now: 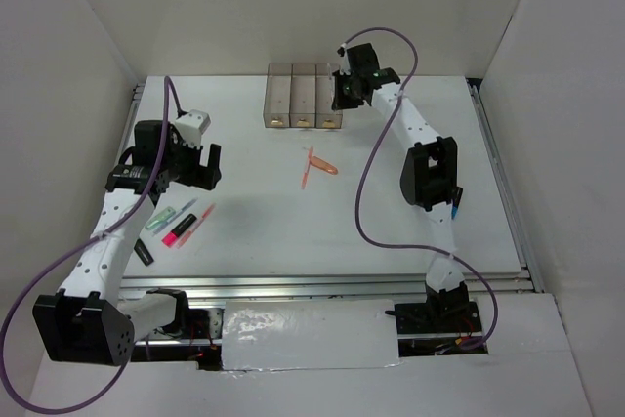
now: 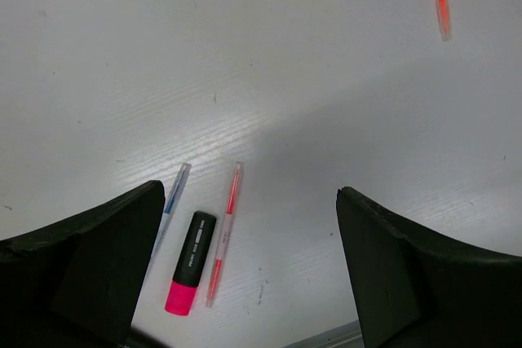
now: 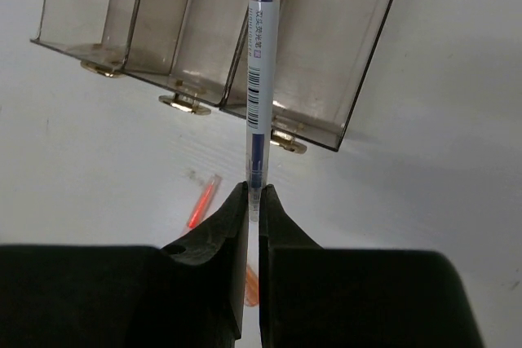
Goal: Sort the stationery into containers
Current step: Place the stationery into the container, then grab a piece of stationery with the left arm, then place the stationery into the container
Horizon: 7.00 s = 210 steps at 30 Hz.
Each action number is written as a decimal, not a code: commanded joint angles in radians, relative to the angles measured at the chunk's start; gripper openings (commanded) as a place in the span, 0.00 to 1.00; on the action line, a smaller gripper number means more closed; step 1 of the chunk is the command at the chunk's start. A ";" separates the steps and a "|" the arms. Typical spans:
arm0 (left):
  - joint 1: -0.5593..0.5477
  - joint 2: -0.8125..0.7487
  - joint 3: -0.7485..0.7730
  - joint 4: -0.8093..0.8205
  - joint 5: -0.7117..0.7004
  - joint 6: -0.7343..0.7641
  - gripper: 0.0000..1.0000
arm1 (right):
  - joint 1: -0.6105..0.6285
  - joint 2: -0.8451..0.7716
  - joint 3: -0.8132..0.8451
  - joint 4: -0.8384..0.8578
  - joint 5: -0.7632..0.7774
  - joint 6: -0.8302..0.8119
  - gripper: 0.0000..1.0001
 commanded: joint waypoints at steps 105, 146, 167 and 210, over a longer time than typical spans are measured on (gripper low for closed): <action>0.054 0.264 -0.350 -0.010 -0.083 0.503 0.28 | -0.046 -0.555 -0.653 0.009 -0.190 -0.023 0.50; -0.426 0.765 0.930 0.054 -0.134 -0.408 0.00 | -0.310 -0.713 -0.794 -0.046 -0.250 -0.041 0.42; -0.468 1.226 1.089 0.766 -0.241 -0.437 0.00 | -0.377 -0.788 -0.868 -0.038 -0.245 -0.050 0.39; -0.426 1.243 1.218 0.657 -0.303 -0.365 0.59 | -0.433 -0.909 -0.928 -0.063 -0.153 -0.033 0.56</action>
